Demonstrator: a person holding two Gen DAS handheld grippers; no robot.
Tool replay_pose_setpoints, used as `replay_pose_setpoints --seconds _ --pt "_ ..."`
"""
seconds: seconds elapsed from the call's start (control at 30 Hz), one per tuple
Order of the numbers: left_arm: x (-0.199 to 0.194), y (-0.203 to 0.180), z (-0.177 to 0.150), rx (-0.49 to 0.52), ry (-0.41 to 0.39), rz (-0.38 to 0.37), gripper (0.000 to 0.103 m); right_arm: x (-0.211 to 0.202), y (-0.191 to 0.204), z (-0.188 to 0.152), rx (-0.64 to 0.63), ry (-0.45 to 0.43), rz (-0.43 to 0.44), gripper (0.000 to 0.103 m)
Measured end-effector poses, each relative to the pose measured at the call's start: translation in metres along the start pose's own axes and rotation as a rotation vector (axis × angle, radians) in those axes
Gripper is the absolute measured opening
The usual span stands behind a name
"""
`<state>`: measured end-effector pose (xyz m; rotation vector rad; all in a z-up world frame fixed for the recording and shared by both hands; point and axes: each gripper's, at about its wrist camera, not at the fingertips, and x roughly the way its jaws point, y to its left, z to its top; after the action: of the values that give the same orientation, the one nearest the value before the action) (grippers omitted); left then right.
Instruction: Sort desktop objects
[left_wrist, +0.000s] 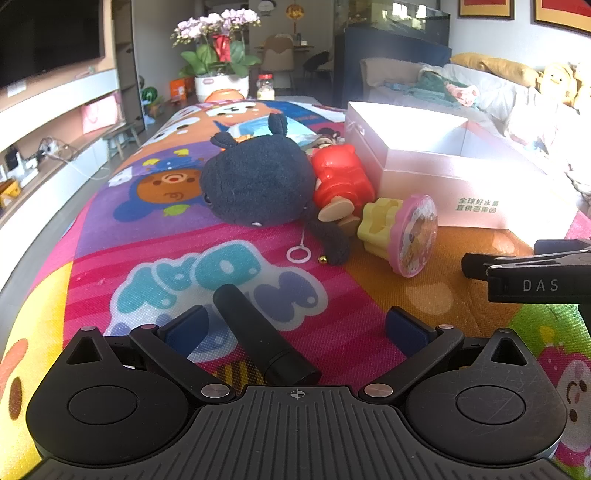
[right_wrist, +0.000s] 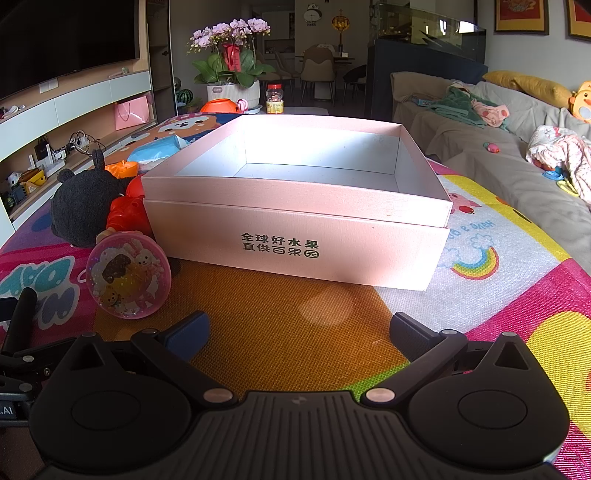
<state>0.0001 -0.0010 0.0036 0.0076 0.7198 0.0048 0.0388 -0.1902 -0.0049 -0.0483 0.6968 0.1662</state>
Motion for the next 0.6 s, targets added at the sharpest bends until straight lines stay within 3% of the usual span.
replay_pose_setpoints --seconds 0.6 --pt "0.0007 0.0004 0.0023 -0.001 0.024 -0.006 0.103 -0.0001 0.0002 0.0001 0.000 0.000 0.000 0.103"
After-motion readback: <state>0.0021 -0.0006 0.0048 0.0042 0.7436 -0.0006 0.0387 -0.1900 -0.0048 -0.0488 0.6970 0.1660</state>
